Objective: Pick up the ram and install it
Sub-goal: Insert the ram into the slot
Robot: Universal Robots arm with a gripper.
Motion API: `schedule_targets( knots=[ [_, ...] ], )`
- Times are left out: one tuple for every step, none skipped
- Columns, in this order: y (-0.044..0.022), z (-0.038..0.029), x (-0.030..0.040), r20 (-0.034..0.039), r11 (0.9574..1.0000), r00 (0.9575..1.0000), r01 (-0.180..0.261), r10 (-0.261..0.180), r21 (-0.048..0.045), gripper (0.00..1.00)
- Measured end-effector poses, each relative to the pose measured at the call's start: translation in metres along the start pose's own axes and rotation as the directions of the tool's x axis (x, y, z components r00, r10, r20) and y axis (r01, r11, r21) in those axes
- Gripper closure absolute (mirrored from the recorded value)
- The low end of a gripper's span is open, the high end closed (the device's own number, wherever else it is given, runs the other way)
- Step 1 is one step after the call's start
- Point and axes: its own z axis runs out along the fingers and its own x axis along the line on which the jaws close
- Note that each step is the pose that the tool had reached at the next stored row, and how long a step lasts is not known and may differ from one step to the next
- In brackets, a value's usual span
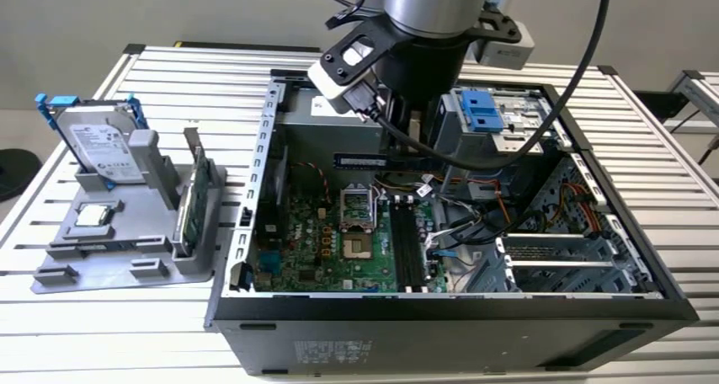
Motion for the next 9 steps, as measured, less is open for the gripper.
schedule_targets(
  knots=[
    [0.0000, 0.0001, 0.0000, 0.0001, 1.0000, 1.0000, 0.000, 0.000, 0.0000, 1.00],
    [0.0000, 0.0001, 0.0000, 0.0001, 1.0000, 1.0000, 0.000, 0.000, 0.0000, 1.00],
    [0.0001, 0.0002, 0.0001, -0.0002, 1.0000, 1.0000, 0.000, 0.000, 0.0000, 1.00],
    [0.0001, 0.0004, 0.0002, -0.0004, 1.0000, 1.0000, 0.000, 0.000, -0.0001, 1.00],
    [0.0002, 0.0004, 0.0003, -0.0003, 1.0000, 1.0000, 0.000, 0.000, -0.0001, 1.00],
    [0.0004, 0.0011, 0.0014, -0.0001, 1.0000, 1.0000, 0.000, 0.000, 0.0000, 1.00],
    [0.0003, 0.0018, 0.0018, -0.0001, 1.0000, 1.0000, 0.000, 0.000, 0.0000, 1.00],
    [0.0003, 0.0018, 0.0018, -0.0001, 1.0000, 1.0000, 0.000, 0.000, 0.0000, 1.00],
    [0.0003, 0.0018, 0.0018, -0.0001, 1.0000, 1.0000, 0.000, 0.000, 0.0000, 1.00]
  ],
)
